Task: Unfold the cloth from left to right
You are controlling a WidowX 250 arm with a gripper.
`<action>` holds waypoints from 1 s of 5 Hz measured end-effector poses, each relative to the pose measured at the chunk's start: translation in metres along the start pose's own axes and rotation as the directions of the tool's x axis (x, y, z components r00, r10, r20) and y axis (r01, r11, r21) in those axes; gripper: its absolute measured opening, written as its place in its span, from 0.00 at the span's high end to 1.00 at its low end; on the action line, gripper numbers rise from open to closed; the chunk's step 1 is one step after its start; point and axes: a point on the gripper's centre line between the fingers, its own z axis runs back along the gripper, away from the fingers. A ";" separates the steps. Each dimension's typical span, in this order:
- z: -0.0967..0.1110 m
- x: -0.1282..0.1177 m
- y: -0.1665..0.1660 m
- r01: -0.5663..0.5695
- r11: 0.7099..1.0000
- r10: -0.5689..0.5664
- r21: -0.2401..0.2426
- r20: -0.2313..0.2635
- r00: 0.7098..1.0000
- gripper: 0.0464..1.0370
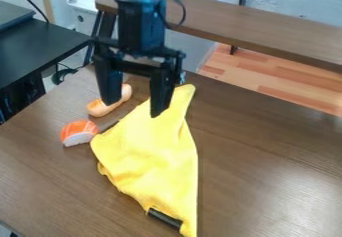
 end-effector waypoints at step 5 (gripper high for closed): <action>-0.061 0.112 0.085 0.079 0.997 -0.068 -0.011 0.395 0.916 0.04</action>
